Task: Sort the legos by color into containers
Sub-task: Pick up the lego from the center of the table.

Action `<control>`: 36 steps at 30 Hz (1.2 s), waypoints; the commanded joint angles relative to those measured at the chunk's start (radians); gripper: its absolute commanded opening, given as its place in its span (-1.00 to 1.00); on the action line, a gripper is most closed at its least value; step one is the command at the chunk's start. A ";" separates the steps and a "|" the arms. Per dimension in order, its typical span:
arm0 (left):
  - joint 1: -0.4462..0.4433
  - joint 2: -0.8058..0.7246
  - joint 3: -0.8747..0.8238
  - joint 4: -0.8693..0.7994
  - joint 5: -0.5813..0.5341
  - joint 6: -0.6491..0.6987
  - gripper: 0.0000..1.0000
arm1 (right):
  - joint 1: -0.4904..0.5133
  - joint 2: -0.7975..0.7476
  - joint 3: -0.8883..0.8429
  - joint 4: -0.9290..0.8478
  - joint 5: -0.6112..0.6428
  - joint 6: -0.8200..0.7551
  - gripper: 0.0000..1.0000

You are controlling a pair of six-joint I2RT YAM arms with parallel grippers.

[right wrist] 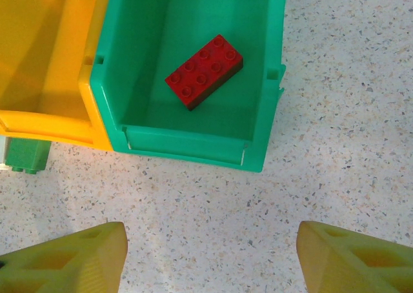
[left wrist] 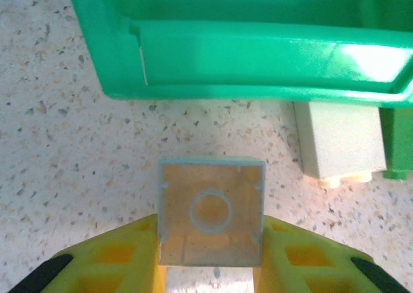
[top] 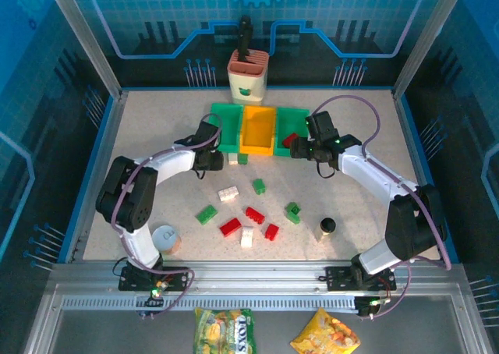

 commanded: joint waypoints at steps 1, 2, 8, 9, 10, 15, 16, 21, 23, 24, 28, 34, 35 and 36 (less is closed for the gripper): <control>-0.007 -0.064 -0.006 -0.053 -0.003 0.006 -0.32 | 0.003 -0.037 0.001 -0.027 0.011 -0.007 0.41; -0.008 -0.072 -0.002 -0.057 -0.003 0.008 -0.32 | 0.003 -0.039 -0.001 -0.028 0.012 -0.005 0.41; -0.007 -0.059 0.086 -0.089 0.000 0.028 -0.32 | 0.003 -0.055 -0.009 -0.033 0.022 -0.003 0.41; -0.006 -0.047 0.114 -0.097 0.000 0.032 -0.32 | 0.003 -0.059 -0.010 -0.035 0.024 -0.004 0.41; -0.006 -0.034 0.139 -0.104 -0.002 0.037 -0.32 | 0.003 -0.060 -0.010 -0.037 0.026 -0.002 0.41; -0.004 0.045 0.259 -0.132 -0.003 0.056 -0.33 | 0.003 -0.074 -0.014 -0.045 0.040 -0.007 0.41; -0.002 0.067 0.286 -0.139 -0.001 0.060 -0.33 | 0.001 -0.077 -0.015 -0.046 0.042 -0.009 0.41; 0.008 0.172 0.385 -0.156 -0.009 0.067 -0.34 | 0.000 -0.092 -0.022 -0.051 0.046 -0.011 0.40; 0.014 0.214 0.424 -0.164 -0.010 0.065 -0.34 | -0.003 -0.097 -0.028 -0.051 0.050 -0.012 0.40; 0.018 0.235 0.441 -0.166 -0.005 0.063 -0.34 | -0.003 -0.099 -0.030 -0.052 0.052 -0.012 0.40; 0.019 0.297 0.494 -0.190 0.007 0.062 -0.35 | -0.007 -0.105 -0.038 -0.053 0.053 -0.015 0.40; 0.023 0.323 0.485 -0.204 0.015 0.066 -0.34 | -0.011 -0.107 -0.048 -0.051 0.050 -0.013 0.40; 0.023 0.321 0.480 -0.204 0.016 0.066 -0.34 | -0.011 -0.109 -0.050 -0.050 0.050 -0.014 0.40; 0.022 0.316 0.471 -0.205 0.018 0.063 -0.33 | -0.011 -0.109 -0.051 -0.049 0.050 -0.014 0.40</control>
